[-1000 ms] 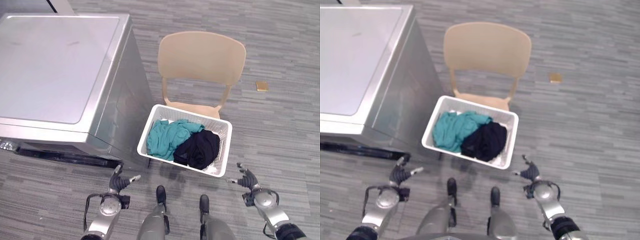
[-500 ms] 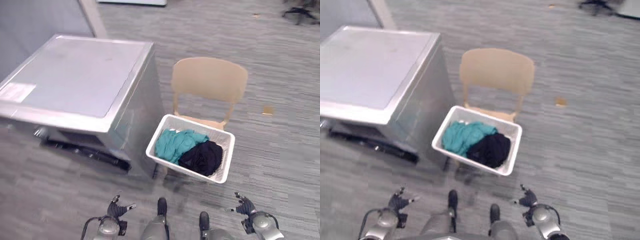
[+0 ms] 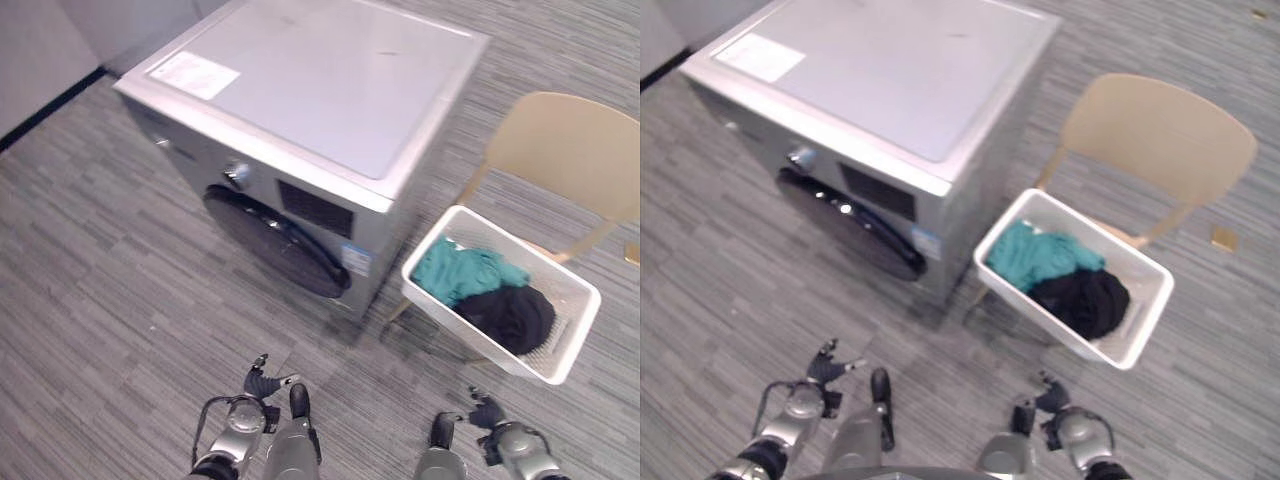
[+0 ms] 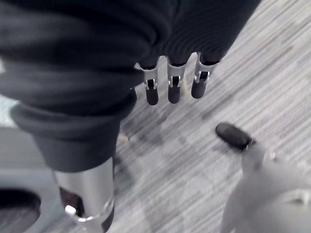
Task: Grab the laundry basket,head to the washer,open it,put in the laundry and shut it.
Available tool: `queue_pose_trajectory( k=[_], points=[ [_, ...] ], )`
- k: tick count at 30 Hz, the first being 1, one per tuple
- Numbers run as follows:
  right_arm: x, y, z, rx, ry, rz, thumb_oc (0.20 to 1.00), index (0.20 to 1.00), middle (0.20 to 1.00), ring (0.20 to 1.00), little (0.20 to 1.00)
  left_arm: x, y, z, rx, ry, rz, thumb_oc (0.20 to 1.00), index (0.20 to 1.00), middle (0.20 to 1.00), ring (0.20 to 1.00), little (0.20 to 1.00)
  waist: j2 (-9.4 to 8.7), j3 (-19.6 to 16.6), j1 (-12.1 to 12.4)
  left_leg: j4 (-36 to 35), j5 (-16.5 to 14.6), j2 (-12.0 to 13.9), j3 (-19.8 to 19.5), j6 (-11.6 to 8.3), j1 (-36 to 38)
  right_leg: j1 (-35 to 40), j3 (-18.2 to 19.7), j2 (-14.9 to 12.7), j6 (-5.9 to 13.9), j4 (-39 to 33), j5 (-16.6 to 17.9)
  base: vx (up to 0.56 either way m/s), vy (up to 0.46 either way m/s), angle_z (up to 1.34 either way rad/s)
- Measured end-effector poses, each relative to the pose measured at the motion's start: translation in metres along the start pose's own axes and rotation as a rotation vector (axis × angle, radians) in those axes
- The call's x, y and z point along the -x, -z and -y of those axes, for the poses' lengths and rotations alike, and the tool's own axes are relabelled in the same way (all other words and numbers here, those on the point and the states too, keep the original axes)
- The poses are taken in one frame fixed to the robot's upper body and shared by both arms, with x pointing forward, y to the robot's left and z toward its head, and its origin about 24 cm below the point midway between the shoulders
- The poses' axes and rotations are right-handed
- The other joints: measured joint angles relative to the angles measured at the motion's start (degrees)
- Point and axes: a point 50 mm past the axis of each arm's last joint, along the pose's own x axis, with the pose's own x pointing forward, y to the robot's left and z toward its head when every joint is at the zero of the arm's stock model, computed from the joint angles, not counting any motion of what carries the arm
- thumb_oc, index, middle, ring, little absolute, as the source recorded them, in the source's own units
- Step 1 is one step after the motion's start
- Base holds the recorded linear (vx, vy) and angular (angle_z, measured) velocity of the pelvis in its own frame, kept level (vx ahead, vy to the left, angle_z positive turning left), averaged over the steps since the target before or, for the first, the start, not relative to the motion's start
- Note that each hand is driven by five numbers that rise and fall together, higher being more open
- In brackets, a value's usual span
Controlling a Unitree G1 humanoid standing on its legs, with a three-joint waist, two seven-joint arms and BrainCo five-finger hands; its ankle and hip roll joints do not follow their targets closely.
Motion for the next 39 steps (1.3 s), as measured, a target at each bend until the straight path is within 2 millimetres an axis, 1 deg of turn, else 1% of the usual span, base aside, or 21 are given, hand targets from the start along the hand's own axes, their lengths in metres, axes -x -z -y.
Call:
queue_pose_trajectory(
  k=[1,2,3,4,5,6,7,8,9,10,11,13,15,16,18,21,25,27,30,32,39],
  points=[
    [-0.001,-0.005,-0.01,0.003,-0.027,0.013,1.0,1.0,1.0,1.0,1.0,0.0,0.0,-0.007,-0.011,-0.018,-0.001,1.0,1.0,1.0,1.0,1.0,0.09,0.05,0.1,-0.22,0.36,-0.29,0.29,0.39,-0.17,-1.35,1.31,-0.07,0.45,1.51,-0.24,0.18,0.334,0.14],
    [-0.002,-0.018,-0.024,-0.003,-0.065,0.055,1.0,1.0,1.0,1.0,1.0,0.0,0.002,-0.021,-0.023,-0.052,-0.005,1.0,1.0,1.0,1.0,1.0,0.11,0.09,1.17,-0.46,0.24,-0.79,-0.22,1.64,-0.06,-3.39,3.58,1.4,0.68,5.44,0.31,0.13,0.256,0.0],
    [-0.003,-0.029,-0.028,-0.001,-0.08,0.089,1.0,1.0,1.0,1.0,1.0,0.0,0.003,-0.028,-0.024,-0.072,-0.007,1.0,1.0,1.0,1.0,1.0,0.48,0.27,1.86,-0.81,-0.46,-1.02,-0.31,2.73,0.71,-5.04,4.19,1.88,1.26,9.33,-2.26,0.18,0.366,-0.05],
    [-0.003,-0.034,-0.03,0.0,-0.086,0.111,1.0,1.0,1.0,1.0,1.0,0.0,0.003,-0.031,-0.024,-0.083,-0.01,1.0,1.0,1.0,1.0,1.0,1.04,0.52,2.08,-1.42,-0.32,-0.69,-0.32,2.85,1.58,-6.01,6.65,3.39,1.78,11.64,-4.49,0.16,0.309,-0.02],
    [-0.004,-0.048,-0.029,-0.004,-0.084,0.164,1.0,1.0,1.0,1.0,1.0,0.0,0.001,-0.033,-0.021,-0.093,-0.008,1.0,1.0,1.0,1.0,1.0,2.19,0.73,2.1,-2.98,-0.9,-0.69,-1.15,4.22,3.3,-6.99,8.45,6.62,2.06,14.12,-7.86,0.19,0.266,0.02],
    [-0.005,-0.072,-0.022,0.028,-0.075,0.245,1.0,1.0,1.0,1.0,1.0,0.001,0.005,-0.03,-0.016,-0.089,-0.02,1.0,1.0,1.0,1.0,1.0,4.15,1.79,1.9,-7.38,-0.25,-0.49,-1.45,5.23,7.94,-9.96,11.04,13.72,1.2,20.01,-12.25,0.14,0.156,0.27],
    [-0.001,-0.091,-0.016,0.07,-0.071,0.331,1.0,1.0,1.0,1.0,1.0,0.001,0.005,-0.022,-0.001,-0.073,-0.019,1.0,1.0,1.0,1.0,1.0,4.63,1.87,1.47,-9.42,-0.03,-1.21,-1.9,5.23,10.68,-12.77,10.71,19.71,0.06,19.35,-13.08,0.17,0.103,0.51],
    [0.0,-0.097,-0.014,0.081,-0.07,0.358,1.0,1.0,1.0,1.0,1.0,0.001,0.003,-0.017,0.01,-0.063,-0.013,1.0,1.0,1.0,1.0,1.0,4.32,1.71,0.57,-9.74,0.63,-2.11,-2.61,4.29,11.18,-13.68,10.41,21.29,0.02,16.22,-12.44,0.11,0.028,0.85],
    [0.0,-0.1,-0.012,0.082,-0.064,0.37,1.0,1.0,1.0,1.0,1.0,0.001,0.002,-0.009,0.009,-0.041,-0.009,1.0,1.0,1.0,1.0,1.0,3.95,1.52,-0.12,-9.82,0.72,-3.14,-3.52,4.06,11.33,-14.27,10.16,21.08,-1.13,14.23,-8.53,0.14,0.027,0.86],
    [-0.001,-0.106,-0.009,0.1,-0.057,0.378,1.0,1.0,1.0,1.0,1.0,0.003,0.003,-0.001,0.02,-0.021,-0.005,1.0,1.0,1.0,1.0,1.0,4.52,1.44,0.05,-9.99,0.61,-3.5,-5.59,4.12,11.81,-12.75,9.48,21.34,-1.57,12.48,-6.74,0.15,-0.035,0.64],
    [0.001,-0.115,-0.006,0.122,-0.053,0.411,1.0,1.0,1.0,1.0,1.0,0.007,0.009,0.005,0.035,-0.008,-0.013,1.0,1.0,1.0,1.0,1.0,5.11,1.13,1.69,-9.96,0.63,-2.59,-6.36,4.12,12.41,-8.77,8.17,22.38,-2.64,6.44,-3.88,0.16,-0.041,0.5],
    [0.005,-0.127,-0.002,0.143,-0.052,0.465,1.0,1.0,1.0,1.0,1.0,0.012,0.018,0.007,0.046,-0.008,-0.035,1.0,1.0,1.0,1.0,1.0,5.61,0.72,2.33,-9.94,0.73,-2.34,-8.1,3.89,14.07,-4.63,7.6,22.93,-2.8,3.4,-3.78,0.15,-0.047,0.51],
    [0.011,-0.143,-0.012,0.175,-0.089,0.535,1.0,1.0,1.0,1.0,1.0,0.017,0.032,0.002,0.068,-0.034,-0.078,1.0,1.0,1.0,1.0,1.0,6.02,-0.24,3.73,-10.99,0.67,-2.15,-7.86,3.78,15.63,-0.73,7.36,23.28,-2.9,-1.48,-2.77,0.08,-0.031,0.3],
    [0.013,-0.151,-0.013,0.178,-0.091,0.568,1.0,1.0,1.0,1.0,1.0,0.021,0.042,0.003,0.067,-0.035,-0.108,1.0,1.0,1.0,1.0,1.0,6.96,-1.67,4.6,-11.71,0.63,-2.37,-7.86,3.71,15.67,0.13,7.27,23.2,-2.75,-3.65,-1.85,0.07,-0.014,0.09],
    [0.014,-0.157,-0.01,0.18,-0.08,0.585,1.0,1.0,1.0,1.0,1.0,0.025,0.05,0.004,0.065,-0.039,-0.136,1.0,1.0,1.0,1.0,1.0,7.47,-2.02,5.07,-11.99,0.6,-2.7,-7.92,3.65,15.63,0.67,7.1,22.84,-2.01,-4.94,-1.1,0.04,0.006,0.07],
    [0.014,-0.16,-0.005,0.119,-0.022,0.594,1.0,1.0,1.0,1.0,1.0,0.023,0.046,0.004,0.066,-0.046,-0.121,1.0,1.0,1.0,1.0,1.0,7.19,-2.2,5.52,-12.06,-0.07,-2.94,-7.86,2.71,15.14,0.13,6.93,22.56,-1.36,-4.95,-0.7,-0.01,0.012,0.05],
    [0.012,-0.159,-0.001,0.052,0.03,0.587,1.0,1.0,1.0,1.0,1.0,0.023,0.047,0.002,0.064,-0.059,-0.123,1.0,1.0,1.0,1.0,1.0,6.43,-2.65,5.46,-12.07,0.48,-3.74,-7.82,3.04,12.92,-2.04,7.14,21.7,-0.41,-4.94,-0.25,-0.04,0.012,0.01],
    [0.009,-0.154,-0.002,-0.001,0.042,0.556,1.0,1.0,1.0,1.0,1.0,0.024,0.048,0.0,0.061,-0.067,-0.127,1.0,1.0,1.0,1.0,1.0,5.7,-2.89,5.53,-12.07,0.73,-4.06,-8.08,3.15,11.57,-3.31,7.01,21.33,-0.04,-4.94,0.0,-0.1,0.018,0.05],
    [0.008,-0.156,-0.01,-0.031,0.023,0.549,1.0,1.0,1.0,1.0,1.0,0.022,0.044,0.0,0.055,-0.072,-0.116,1.0,1.0,1.0,1.0,1.0,5.05,-2.67,5.69,-12.05,1.91,-4.47,-8.22,3.38,9.36,-5.51,6.78,20.95,0.11,-4.72,0.56,-0.11,0.028,0.08],
    [0.006,-0.164,-0.011,-0.088,0.05,0.556,1.0,1.0,1.0,1.0,1.0,0.016,0.033,0.0,0.053,-0.072,-0.085,1.0,1.0,1.0,1.0,1.0,4.87,-1.66,5.69,-12.03,2.83,-4.71,-9.0,3.61,7.22,-7.48,6.47,20.74,0.32,-4.56,1.11,-0.13,0.03,0.1],
    [0.01,-0.193,0.01,-0.1,0.117,0.649,1.0,1.0,1.0,1.0,1.0,0.002,-0.001,-0.01,0.047,-0.093,0.017,1.0,1.0,1.0,1.0,1.0,5.32,2.6,5.7,-10.36,3.06,-4.51,-9.44,2.77,3.46,-10.7,5.76,20.73,0.21,-3.5,1.32,-0.06,0.017,0.02]
  ],
)
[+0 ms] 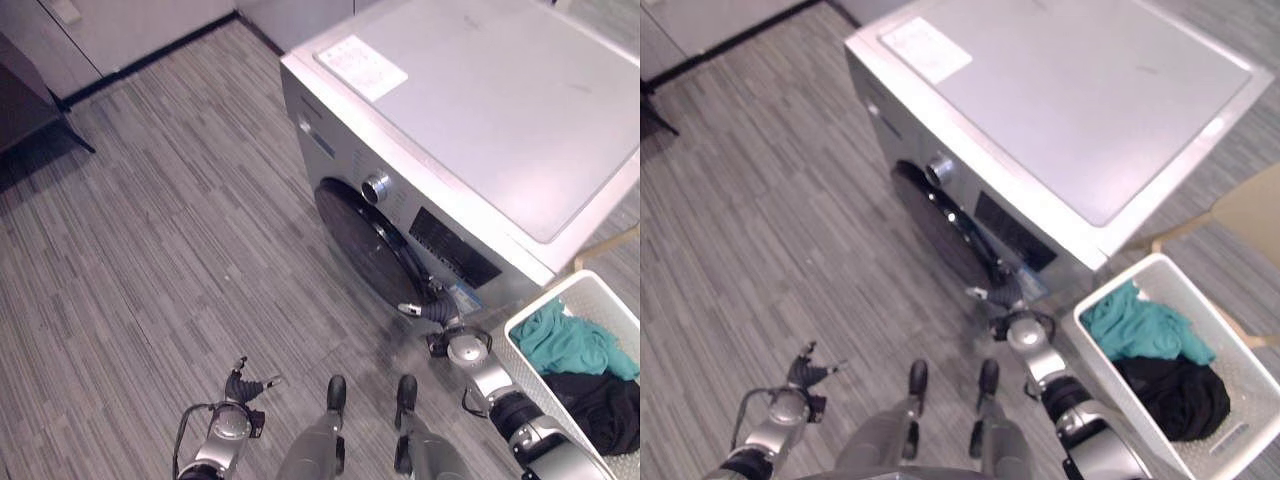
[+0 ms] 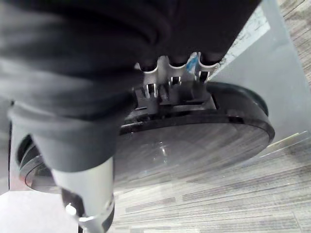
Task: Grab the laundry basket,head to the washer,open it,put in the laundry and shut it.
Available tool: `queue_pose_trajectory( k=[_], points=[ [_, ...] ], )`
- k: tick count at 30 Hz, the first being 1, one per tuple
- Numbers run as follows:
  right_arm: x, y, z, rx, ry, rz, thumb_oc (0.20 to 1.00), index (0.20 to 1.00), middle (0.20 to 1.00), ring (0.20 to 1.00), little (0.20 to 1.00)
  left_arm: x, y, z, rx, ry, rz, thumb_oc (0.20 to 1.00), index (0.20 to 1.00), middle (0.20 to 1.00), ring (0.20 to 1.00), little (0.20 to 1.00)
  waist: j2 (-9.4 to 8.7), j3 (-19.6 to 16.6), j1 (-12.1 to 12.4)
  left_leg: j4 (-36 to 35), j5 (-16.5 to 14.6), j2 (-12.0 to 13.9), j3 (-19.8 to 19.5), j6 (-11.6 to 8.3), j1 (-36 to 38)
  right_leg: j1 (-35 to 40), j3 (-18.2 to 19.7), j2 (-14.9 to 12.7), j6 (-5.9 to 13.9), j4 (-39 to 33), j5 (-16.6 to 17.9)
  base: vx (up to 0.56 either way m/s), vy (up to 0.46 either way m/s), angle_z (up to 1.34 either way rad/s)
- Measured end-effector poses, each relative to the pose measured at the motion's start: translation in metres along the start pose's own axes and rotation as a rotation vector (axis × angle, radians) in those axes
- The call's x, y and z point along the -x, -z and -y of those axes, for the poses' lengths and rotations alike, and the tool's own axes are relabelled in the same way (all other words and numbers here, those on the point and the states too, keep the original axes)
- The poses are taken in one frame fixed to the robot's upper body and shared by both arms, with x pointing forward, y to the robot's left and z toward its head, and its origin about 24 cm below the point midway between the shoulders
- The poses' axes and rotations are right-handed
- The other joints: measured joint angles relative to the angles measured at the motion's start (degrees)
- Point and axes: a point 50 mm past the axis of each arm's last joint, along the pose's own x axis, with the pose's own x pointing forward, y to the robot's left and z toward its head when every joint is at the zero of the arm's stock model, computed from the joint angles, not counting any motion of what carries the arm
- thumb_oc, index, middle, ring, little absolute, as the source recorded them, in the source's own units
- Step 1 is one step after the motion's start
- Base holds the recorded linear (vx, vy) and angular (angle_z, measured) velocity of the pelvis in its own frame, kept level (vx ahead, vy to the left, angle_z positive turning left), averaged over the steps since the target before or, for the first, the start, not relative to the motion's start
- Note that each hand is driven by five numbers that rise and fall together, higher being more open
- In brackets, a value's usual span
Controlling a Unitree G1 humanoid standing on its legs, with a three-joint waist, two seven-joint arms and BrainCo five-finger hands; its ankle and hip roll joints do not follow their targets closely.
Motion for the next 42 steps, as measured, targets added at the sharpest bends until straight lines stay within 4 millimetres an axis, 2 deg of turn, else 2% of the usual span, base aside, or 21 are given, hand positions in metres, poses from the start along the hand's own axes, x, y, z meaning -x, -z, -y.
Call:
queue_pose_trajectory(
  k=[5,8,9,12,13,15,17,19,21,22,24,26,27,29,30,31,32,33,36,38,42],
  points=[
    [0.0,-0.021,-0.026,-0.002,-0.138,0.046,1.0,1.0,1.0,1.0,1.0,-0.002,-0.004,-0.001,0.04,-0.026,0.004,1.0,1.0,1.0,1.0,1.0,0.12,1.79,0.7,0.45,0.06,1.15,-1.37,-1.0,-1.88,-0.4,-2.26,0.98,-0.38,-0.33,0.17,-0.01,-0.024,0.06],
    [-0.001,-0.042,-0.053,0.033,-0.313,0.109,1.0,1.0,1.0,1.0,1.0,-0.006,-0.015,-0.001,0.049,-0.029,0.034,1.0,1.0,1.0,1.0,1.0,0.29,2.03,3.24,0.7,0.18,1.52,-2.8,-1.83,-1.97,-0.01,-3.63,1.66,-0.92,-0.26,0.3,0.03,-0.069,0.34],
    [0.001,-0.082,-0.081,0.062,-0.466,0.237,1.0,1.0,1.0,1.0,1.0,-0.01,-0.027,0.0,0.088,-0.031,0.058,1.0,1.0,1.0,1.0,1.0,0.93,3.43,5.57,1.03,0.79,2.18,-4.95,-2.42,-1.29,1.65,-6.36,2.44,-1.92,-0.54,-0.17,0.05,-0.121,0.61],
    [0.001,-0.122,-0.102,0.067,-0.572,0.347,1.0,1.0,1.0,1.0,1.0,-0.011,-0.03,0.0,0.109,-0.03,0.059,1.0,1.0,1.0,1.0,1.0,0.89,3.55,8.39,1.1,0.83,2.63,-6.96,-2.96,-1.36,2.53,-8.23,3.01,-2.81,-0.54,-0.48,0.04,-0.083,0.51],
    [0.005,-0.165,-0.115,0.058,-0.614,0.484,1.0,1.0,1.0,1.0,1.0,-0.012,-0.031,0.002,0.108,-0.02,0.06,1.0,1.0,1.0,1.0,1.0,0.87,3.55,10.08,1.05,0.85,2.71,-8.98,-3.25,-0.99,3.71,-9.82,3.27,-3.59,-0.64,-1.04,0.02,-0.075,0.59],
    [0.016,-0.206,-0.125,0.011,-0.647,0.635,1.0,1.0,1.0,1.0,1.0,-0.011,-0.03,0.004,0.094,-0.009,0.061,1.0,1.0,1.0,1.0,1.0,0.79,3.52,11.6,1.12,0.88,2.67,-9.79,-3.29,-0.7,4.46,-9.79,3.29,-3.87,-0.24,-1.54,0.01,-0.067,0.49],
    [0.023,-0.233,-0.129,0.003,-0.658,0.729,1.0,1.0,1.0,1.0,1.0,-0.011,-0.033,0.006,0.069,0.007,0.071,1.0,1.0,1.0,1.0,1.0,0.79,3.52,12.77,1.42,0.88,2.24,-11.24,-3.29,-0.97,4.73,-9.91,2.99,-3.67,0.07,-2.14,-0.01,-0.037,0.36],
    [0.018,-0.236,-0.125,-0.016,-0.619,0.731,1.0,1.0,1.0,1.0,1.0,-0.011,-0.032,0.006,0.048,0.014,0.074,1.0,1.0,1.0,1.0,1.0,0.7,3.53,13.14,1.51,0.9,2.01,-12.5,-3.28,-0.99,4.89,-10.09,2.5,-3.24,1.05,-3.02,-0.03,-0.003,0.37],
    [0.006,-0.223,-0.113,-0.023,-0.551,0.678,1.0,1.0,1.0,1.0,1.0,-0.011,-0.033,0.002,0.032,0.014,0.081,1.0,1.0,1.0,1.0,1.0,0.07,3.59,13.16,1.62,0.86,1.33,-12.88,-3.31,-1.08,4.46,-10.23,1.72,-2.55,2.47,-4.12,-0.02,0.012,0.18],
    [-0.006,-0.203,-0.094,-0.004,-0.472,0.6,1.0,1.0,1.0,1.0,1.0,-0.01,-0.031,-0.005,0.019,0.003,0.084,1.0,1.0,1.0,1.0,1.0,-0.84,3.95,12.71,1.9,0.67,0.59,-12.55,-3.56,-1.99,3.05,-9.9,0.66,-2.12,3.94,-4.7,-0.05,0.052,-0.04],
    [-0.007,-0.185,-0.078,0.002,-0.435,0.573,1.0,1.0,1.0,1.0,1.0,-0.009,-0.038,-0.007,0.002,0.011,0.115,1.0,1.0,1.0,1.0,1.0,-1.99,4.47,12.09,1.84,0.87,0.26,-11.45,-3.27,-2.09,2.08,-8.66,0.15,-1.87,4.48,-4.52,-0.05,0.059,-0.21],
    [0.006,-0.137,-0.063,0.023,-0.416,0.499,1.0,1.0,1.0,1.0,1.0,-0.006,-0.066,-0.006,-0.046,0.035,0.24,1.0,1.0,1.0,1.0,1.0,-3.95,4.83,10.09,1.78,0.9,-0.48,-8.54,-2.93,-2.22,-0.42,-5.34,-0.95,-1.26,6.12,-4.49,-0.05,0.06,-0.59],
    [0.017,-0.105,-0.059,0.043,-0.42,0.428,1.0,1.0,1.0,1.0,1.0,-0.007,-0.086,-0.006,-0.084,0.038,0.318,1.0,1.0,1.0,1.0,1.0,-4.34,5.07,7.65,1.74,1.41,-1.07,-7.1,-2.0,-2.33,-0.61,-3.87,-1.69,0.0,5.9,-3.66,-0.04,0.059,-0.71],
    [0.023,-0.085,-0.051,0.067,-0.428,0.372,1.0,1.0,1.0,1.0,1.0,-0.01,-0.115,-0.008,-0.121,0.02,0.399,1.0,1.0,1.0,1.0,1.0,-4.81,5.2,4.36,1.77,1.39,-1.19,-4.69,-1.89,-2.42,-1.13,-2.52,-1.85,0.82,5.06,-2.78,-0.03,0.059,-0.6],
    [0.034,-0.063,-0.041,0.087,-0.429,0.329,1.0,1.0,1.0,1.0,1.0,-0.012,-0.142,-0.016,-0.14,-0.023,0.475,1.0,1.0,1.0,1.0,1.0,-5.41,5.21,2.84,1.74,1.2,-1.19,-2.2,-1.2,-2.5,-2.38,-0.61,-1.92,0.96,4.96,-1.72,-0.02,0.059,-0.73],
    [0.036,-0.052,-0.037,0.12,-0.434,0.296,1.0,1.0,1.0,1.0,1.0,-0.013,-0.149,-0.021,-0.137,-0.046,0.488,1.0,1.0,1.0,1.0,1.0,-5.51,5.22,2.17,1.72,1.07,-1.17,-1.42,-0.98,-2.5,-2.6,-0.11,-2.0,1.15,4.55,-1.48,-0.02,0.083,-0.87],
    [0.042,-0.026,-0.025,0.168,-0.424,0.21,1.0,1.0,1.0,1.0,1.0,-0.015,-0.167,-0.03,-0.142,-0.091,0.522,1.0,1.0,1.0,1.0,1.0,-5.53,5.21,-1.12,1.74,0.6,-1.02,0.19,-0.67,-2.47,-2.57,0.42,-1.92,1.16,3.35,-0.19,-0.01,0.077,-0.58],
    [0.045,-0.013,-0.021,0.166,-0.417,0.162,1.0,1.0,1.0,1.0,1.0,-0.016,-0.171,-0.034,-0.149,-0.111,0.524,1.0,1.0,1.0,1.0,1.0,-5.68,5.19,-2.15,1.75,0.49,-0.87,0.93,-0.39,-2.31,-2.67,0.98,-1.68,1.11,2.9,0.18,-0.01,0.076,-0.58],
    [0.05,0.025,-0.008,0.213,-0.381,0.014,1.0,1.0,1.0,1.0,1.0,-0.024,-0.169,-0.052,-0.119,-0.186,0.469,1.0,1.0,1.0,1.0,1.0,-6.19,5.14,-3.94,1.87,-0.21,-0.34,4.26,0.39,-1.85,-3.82,4.29,-0.63,0.97,2.37,1.49,-0.01,0.057,-0.69],
    [0.057,0.047,0.004,0.271,-0.374,-0.074,1.0,1.0,1.0,1.0,1.0,-0.031,-0.152,-0.072,-0.121,-0.247,0.373,1.0,1.0,1.0,1.0,1.0,-6.21,5.22,-6.24,1.79,-0.5,0.17,6.36,0.63,-1.99,-4.07,5.29,-0.43,0.83,0.63,2.7,-0.01,0.077,-0.55],
    [0.061,0.055,0.033,0.267,-0.281,-0.109,1.0,1.0,1.0,1.0,1.0,-0.034,-0.125,-0.105,-0.146,-0.339,0.236,1.0,1.0,1.0,1.0,1.0,-6.41,5.28,-8.06,1.63,-1.18,1.11,8.51,0.0,-2.0,-4.55,6.7,1.19,-0.37,-1.16,4.42,0.01,0.071,-0.31]
  ],
)
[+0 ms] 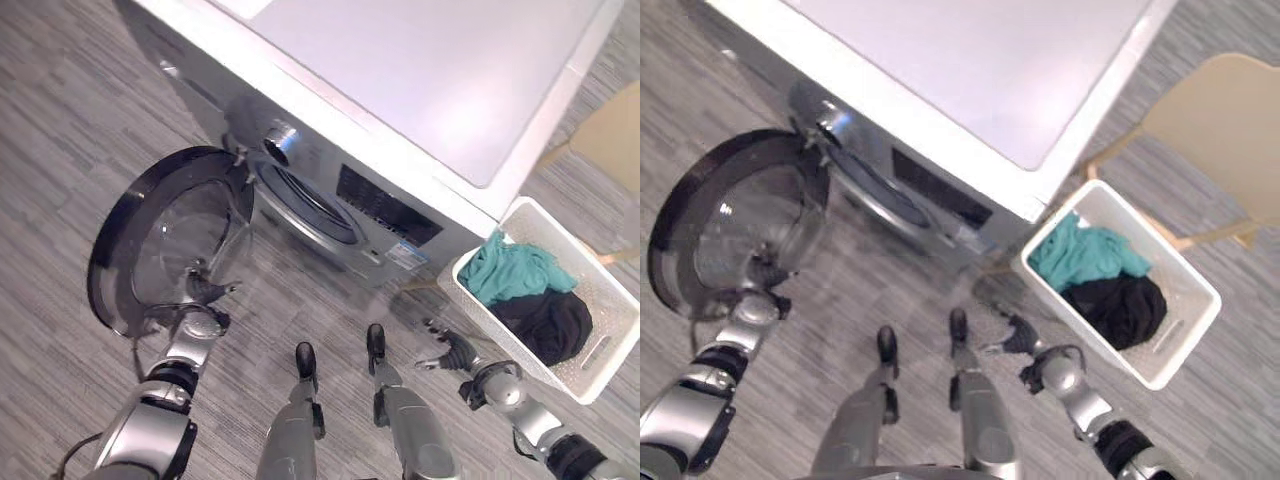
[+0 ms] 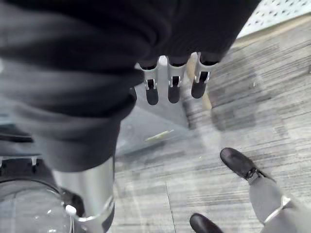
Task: Grab the laundry basket,head to the washer,open it,put in the laundry and shut it.
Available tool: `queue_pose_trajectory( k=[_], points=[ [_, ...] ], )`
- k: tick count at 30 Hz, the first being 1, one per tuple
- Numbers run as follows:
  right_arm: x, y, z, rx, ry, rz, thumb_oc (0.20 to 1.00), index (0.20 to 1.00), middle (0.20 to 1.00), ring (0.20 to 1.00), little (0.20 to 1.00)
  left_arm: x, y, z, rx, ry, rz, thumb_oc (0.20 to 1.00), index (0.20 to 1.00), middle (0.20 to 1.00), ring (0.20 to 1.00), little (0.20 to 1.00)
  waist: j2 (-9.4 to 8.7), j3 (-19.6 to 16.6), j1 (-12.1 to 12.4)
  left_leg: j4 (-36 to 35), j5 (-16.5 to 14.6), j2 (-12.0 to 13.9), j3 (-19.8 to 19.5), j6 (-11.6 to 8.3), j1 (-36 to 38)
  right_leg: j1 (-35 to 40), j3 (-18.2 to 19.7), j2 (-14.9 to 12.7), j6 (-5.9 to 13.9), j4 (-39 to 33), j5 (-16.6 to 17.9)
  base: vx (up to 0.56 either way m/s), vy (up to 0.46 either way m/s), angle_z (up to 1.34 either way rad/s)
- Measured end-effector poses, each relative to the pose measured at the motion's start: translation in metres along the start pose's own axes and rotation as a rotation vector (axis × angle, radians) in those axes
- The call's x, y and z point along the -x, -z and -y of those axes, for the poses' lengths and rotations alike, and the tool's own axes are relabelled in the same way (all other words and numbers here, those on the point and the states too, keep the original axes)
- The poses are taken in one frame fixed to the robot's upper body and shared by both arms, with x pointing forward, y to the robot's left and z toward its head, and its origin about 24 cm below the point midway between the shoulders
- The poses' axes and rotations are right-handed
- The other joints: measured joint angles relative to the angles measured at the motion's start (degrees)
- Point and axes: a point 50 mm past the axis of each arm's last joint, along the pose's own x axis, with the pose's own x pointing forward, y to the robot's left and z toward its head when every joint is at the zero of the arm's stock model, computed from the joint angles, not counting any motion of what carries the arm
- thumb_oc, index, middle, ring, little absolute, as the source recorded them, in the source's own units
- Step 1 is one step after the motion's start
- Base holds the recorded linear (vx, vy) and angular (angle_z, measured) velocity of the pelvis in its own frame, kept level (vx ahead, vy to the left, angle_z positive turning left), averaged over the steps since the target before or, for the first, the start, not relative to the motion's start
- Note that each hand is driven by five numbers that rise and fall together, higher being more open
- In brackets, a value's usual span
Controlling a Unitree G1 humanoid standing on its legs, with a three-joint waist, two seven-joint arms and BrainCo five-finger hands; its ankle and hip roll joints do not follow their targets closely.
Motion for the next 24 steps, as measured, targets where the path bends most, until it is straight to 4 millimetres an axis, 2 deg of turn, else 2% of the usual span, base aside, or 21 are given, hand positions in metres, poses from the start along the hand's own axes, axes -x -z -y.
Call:
queue_pose_trajectory(
  k=[2,5,9,11,13,16,18,20,21,24],
  points=[
    [0.002,-0.001,0.005,-0.039,0.035,0.013,1.0,1.0,1.0,1.0,1.0,0.005,0.012,0.007,0.016,0.014,-0.029,1.0,1.0,1.0,1.0,1.0,-0.06,0.05,-0.05,-0.04,-0.24,0.51,0.27,-0.33,0.01,-0.12,0.28,0.35,-0.17,-0.03,0.12,0.02,0.029,-0.15],
    [0.003,-0.001,0.01,-0.041,0.049,0.016,1.0,1.0,1.0,1.0,1.0,0.01,0.033,0.005,0.019,0.004,-0.12,1.0,1.0,1.0,1.0,1.0,-0.12,0.1,0.07,-0.39,-0.27,1.01,0.74,-0.58,0.04,-0.39,0.59,0.82,-0.16,-0.08,0.11,0.02,0.025,-0.09],
    [0.001,-0.005,0.011,-0.071,0.053,0.031,1.0,1.0,1.0,1.0,1.0,0.014,0.06,-0.025,0.044,-0.093,-0.212,1.0,1.0,1.0,1.0,1.0,-0.1,0.13,0.68,-0.91,-0.08,1.48,0.75,-0.96,0.19,-0.44,0.54,1.29,-0.19,-0.12,0.11,0.03,0.015,-0.01],
    [0.001,-0.007,0.011,-0.075,0.051,0.036,1.0,1.0,1.0,1.0,1.0,0.014,0.066,-0.045,0.041,-0.146,-0.23,1.0,1.0,1.0,1.0,1.0,-0.08,0.14,0.86,-0.93,0.24,1.62,0.56,-1.06,0.64,0.13,0.02,1.22,-0.2,-0.14,0.12,0.02,-0.001,0.08],
    [0.0,-0.01,0.011,-0.075,0.032,0.052,1.0,1.0,1.0,1.0,1.0,0.014,0.07,-0.067,0.005,-0.195,-0.233,1.0,1.0,1.0,1.0,1.0,-0.06,0.15,2.15,-1.93,0.44,1.67,0.54,-1.02,1.79,0.96,-0.29,1.03,-0.22,-0.16,0.06,0.04,-0.014,0.09],
    [0.0,-0.017,0.011,-0.075,0.033,0.087,1.0,1.0,1.0,1.0,1.0,0.017,0.07,-0.076,0.015,-0.22,-0.211,1.0,1.0,1.0,1.0,1.0,-0.04,0.13,2.89,-2.54,0.54,1.32,0.26,-0.91,3.64,2.66,-0.49,0.61,-0.48,-0.17,-0.18,0.07,-0.001,0.07],
    [0.0,-0.022,0.015,-0.081,0.049,0.112,1.0,1.0,1.0,1.0,1.0,0.02,0.07,-0.067,0.02,-0.195,-0.19,1.0,1.0,1.0,1.0,1.0,0.04,0.06,2.97,-2.96,0.6,1.13,0.32,-0.86,4.89,3.6,-0.44,0.49,-0.52,-0.17,-0.51,0.07,0.008,0.0],
    [0.0,-0.026,0.022,-0.083,0.082,0.131,1.0,1.0,1.0,1.0,1.0,0.028,0.069,-0.045,0.032,-0.129,-0.147,1.0,1.0,1.0,1.0,1.0,0.38,-0.09,3.08,-3.32,0.57,0.88,0.62,-0.85,6.13,4.56,-0.24,0.29,-0.48,-0.16,-0.74,0.08,0.008,-0.06],
    [0.002,-0.03,0.03,-0.086,0.116,0.149,1.0,1.0,1.0,1.0,1.0,0.04,0.072,-0.012,0.051,-0.021,-0.132,1.0,1.0,1.0,1.0,1.0,0.91,-0.57,2.83,-3.3,0.36,0.58,0.95,-0.69,7.51,5.65,0.05,0.14,-0.52,-0.14,-0.71,0.07,0.012,-0.14],
    [0.006,-0.031,0.04,-0.105,0.176,0.164,1.0,1.0,1.0,1.0,1.0,0.066,0.085,0.034,0.098,0.116,-0.161,1.0,1.0,1.0,1.0,1.0,1.66,-1.62,2.03,-3.31,-0.44,0.12,2.5,-0.15,10.03,7.2,1.14,0.35,-0.38,0.19,-0.86,0.07,0.033,-0.29]
  ],
)
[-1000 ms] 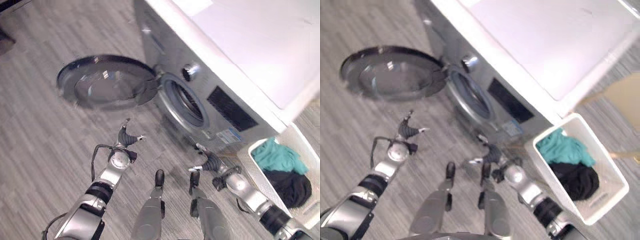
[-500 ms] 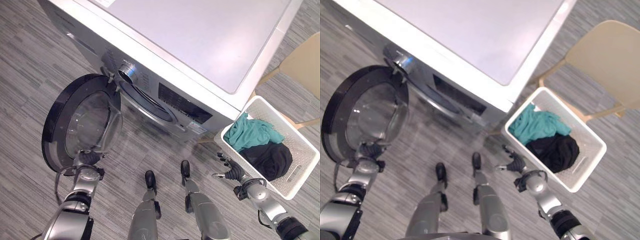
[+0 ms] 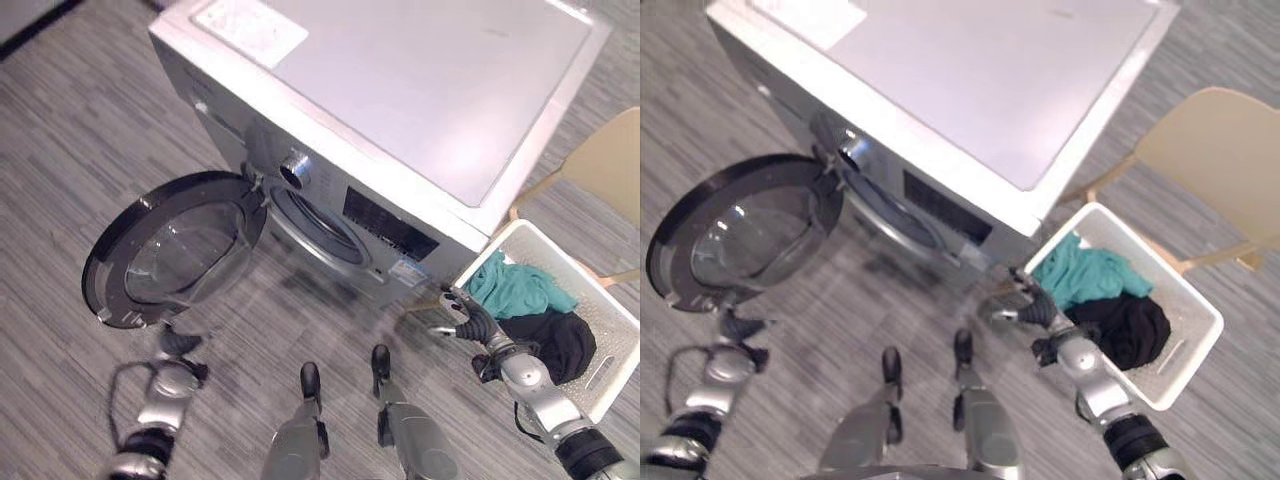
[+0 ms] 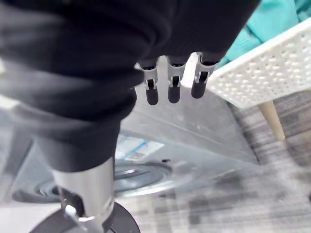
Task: Grab the laundry basket,head to the washer,open it,put in the laundry and shut it.
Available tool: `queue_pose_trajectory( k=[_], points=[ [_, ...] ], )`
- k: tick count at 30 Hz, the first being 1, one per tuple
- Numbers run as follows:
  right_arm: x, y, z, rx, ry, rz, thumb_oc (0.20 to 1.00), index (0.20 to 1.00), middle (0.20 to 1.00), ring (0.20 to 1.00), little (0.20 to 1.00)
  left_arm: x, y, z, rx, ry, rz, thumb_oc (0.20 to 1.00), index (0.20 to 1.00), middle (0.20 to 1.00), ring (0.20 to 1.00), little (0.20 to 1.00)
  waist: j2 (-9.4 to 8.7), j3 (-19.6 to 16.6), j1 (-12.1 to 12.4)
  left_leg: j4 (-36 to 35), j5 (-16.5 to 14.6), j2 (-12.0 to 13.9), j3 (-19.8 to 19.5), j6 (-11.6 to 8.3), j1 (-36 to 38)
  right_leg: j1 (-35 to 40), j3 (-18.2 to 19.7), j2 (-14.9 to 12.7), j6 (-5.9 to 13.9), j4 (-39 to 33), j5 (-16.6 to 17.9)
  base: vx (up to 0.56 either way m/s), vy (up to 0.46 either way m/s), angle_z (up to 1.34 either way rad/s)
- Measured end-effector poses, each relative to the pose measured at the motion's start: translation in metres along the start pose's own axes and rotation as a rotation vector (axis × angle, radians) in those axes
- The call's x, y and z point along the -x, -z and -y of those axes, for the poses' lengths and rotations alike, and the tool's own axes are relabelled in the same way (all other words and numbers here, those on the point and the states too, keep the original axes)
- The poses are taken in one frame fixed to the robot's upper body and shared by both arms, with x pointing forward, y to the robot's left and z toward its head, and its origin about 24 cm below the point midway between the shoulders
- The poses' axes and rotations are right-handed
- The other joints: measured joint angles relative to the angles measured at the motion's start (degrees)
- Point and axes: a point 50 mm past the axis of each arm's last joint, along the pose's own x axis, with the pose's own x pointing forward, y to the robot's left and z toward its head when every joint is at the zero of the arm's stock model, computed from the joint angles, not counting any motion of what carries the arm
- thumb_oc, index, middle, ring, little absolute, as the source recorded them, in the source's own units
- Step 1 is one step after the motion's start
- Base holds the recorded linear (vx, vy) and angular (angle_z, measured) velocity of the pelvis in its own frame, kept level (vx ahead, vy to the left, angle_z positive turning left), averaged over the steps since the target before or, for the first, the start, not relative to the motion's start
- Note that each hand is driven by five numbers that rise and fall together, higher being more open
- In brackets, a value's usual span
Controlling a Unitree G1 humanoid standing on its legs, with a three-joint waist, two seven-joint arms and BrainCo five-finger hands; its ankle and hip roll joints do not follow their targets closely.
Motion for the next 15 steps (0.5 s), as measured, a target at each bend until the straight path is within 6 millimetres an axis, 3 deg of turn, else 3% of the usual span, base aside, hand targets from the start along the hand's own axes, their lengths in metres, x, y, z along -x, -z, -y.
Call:
queue_pose_trajectory(
  k=[2,3,4,5,6,7,8,10,11,13,14,15],
  points=[
    [0.001,-0.006,0.002,0.016,0.026,0.026,1.0,1.0,1.0,1.0,1.0,0.011,0.019,0.015,0.026,0.044,-0.064,1.0,1.0,1.0,1.0,1.0,0.1,-0.61,-0.68,0.01,-0.57,0.22,3.42,-0.1,1.79,-0.56,0.1,0.61,0.2,1.41,0.19,0.03,-0.01,-0.78],
    [-0.001,-0.01,0.002,0.014,0.029,0.043,1.0,1.0,1.0,1.0,1.0,0.017,0.029,0.018,0.037,0.052,-0.094,1.0,1.0,1.0,1.0,1.0,-0.12,-0.81,0.22,-0.02,-1.18,1.03,6.31,0.25,3.17,-1.09,-2.18,0.59,1.07,2.52,0.17,0.01,-0.052,-1.19],
    [-0.002,-0.013,0.001,0.021,0.031,0.056,1.0,1.0,1.0,1.0,1.0,0.023,0.04,0.02,0.034,0.065,-0.128,1.0,1.0,1.0,1.0,1.0,-0.37,-1.09,0.55,-0.02,-1.43,1.12,8.39,0.34,4.31,-0.95,-5.7,0.02,-0.12,2.63,-0.85,0.16,-0.191,-1.42],
    [-0.002,-0.015,0.005,0.047,0.051,0.061,1.0,1.0,1.0,1.0,1.0,0.032,0.055,0.03,0.05,0.088,-0.187,1.0,1.0,1.0,1.0,1.0,1.45,-1.95,-0.33,-0.01,-1.79,3.17,11.72,0.58,5.46,-1.88,-18.05,-2.0,-2.14,6.82,-6.01,0.21,-0.218,-1.5],
    [0.0,-0.014,0.004,0.091,0.041,0.053,1.0,1.0,1.0,1.0,1.0,0.041,0.071,0.038,0.044,0.12,-0.253,1.0,1.0,1.0,1.0,1.0,3.23,-3.96,-0.19,0.04,-3.2,4.91,13.73,-0.09,6.49,-3.07,-23.1,-4.51,-0.06,14.11,-8.07,0.25,-0.278,-1.18],
    [0.006,-0.01,0.002,0.093,0.039,0.042,1.0,1.0,1.0,1.0,1.0,0.045,0.079,0.038,0.022,0.14,-0.281,1.0,1.0,1.0,1.0,1.0,2.27,-5.86,-0.63,0.4,-3.63,4.56,13.88,-0.74,6.86,-1.97,-21.01,-6.43,0.15,14.28,-7.93,0.15,-0.188,-0.82],
    [0.012,-0.002,0.001,0.119,0.04,0.016,1.0,1.0,1.0,1.0,1.0,0.046,0.082,0.041,0.018,0.149,-0.295,1.0,1.0,1.0,1.0,1.0,1.9,-6.74,-1.3,1.2,-3.52,5.07,14.13,-2.01,7.81,-0.4,-18.3,-5.19,-0.13,12.67,-9.47,0.13,-0.174,-0.16],
    [0.018,0.005,0.001,0.141,0.039,-0.013,1.0,1.0,1.0,1.0,1.0,0.048,0.085,0.046,0.011,0.171,-0.313,1.0,1.0,1.0,1.0,1.0,2.67,-7.45,-2.09,3.05,-3.93,6.27,13.88,-2.91,8.29,1.13,-16.61,-3.03,-0.83,11.24,-9.96,0.08,-0.115,-0.3],
    [0.021,0.009,0.001,0.17,0.035,-0.029,1.0,1.0,1.0,1.0,1.0,0.052,0.089,0.052,-0.004,0.205,-0.326,1.0,1.0,1.0,1.0,1.0,2.87,-8.75,-1.52,5.57,-5.11,7.67,13.78,-2.07,7.97,1.25,-13.79,-1.85,-1.33,10.84,-10.23,0.1,-0.185,-0.88],
    [0.024,0.012,0.011,0.246,0.045,-0.044,1.0,1.0,1.0,1.0,1.0,0.055,0.086,0.065,0.005,0.253,-0.325,1.0,1.0,1.0,1.0,1.0,4.15,-9.13,-3.3,12.35,-4.52,9.56,9.89,-2.85,5.64,1.44,-12.47,-0.18,-2.67,10.38,-11.15,0.05,-0.193,-0.65],
    [0.024,0.014,0.015,0.273,0.048,-0.061,1.0,1.0,1.0,1.0,1.0,0.054,0.082,0.07,0.003,0.272,-0.31,1.0,1.0,1.0,1.0,1.0,3.92,-9.04,-3.77,17.36,-4.32,9.91,8.87,-3.02,4.28,2.11,-10.74,0.27,-3.48,9.33,-10.34,-0.03,-0.086,-0.47],
    [0.022,0.014,0.019,0.326,0.039,-0.066,1.0,1.0,1.0,1.0,1.0,0.053,0.078,0.077,0.009,0.284,-0.303,1.0,1.0,1.0,1.0,1.0,3.72,-9.1,-3.62,23.1,-3.16,10.38,6.3,-4.5,2.99,3.23,-9.21,0.33,-4.43,8.37,-9.5,0.03,-0.022,-0.78]
  ],
)
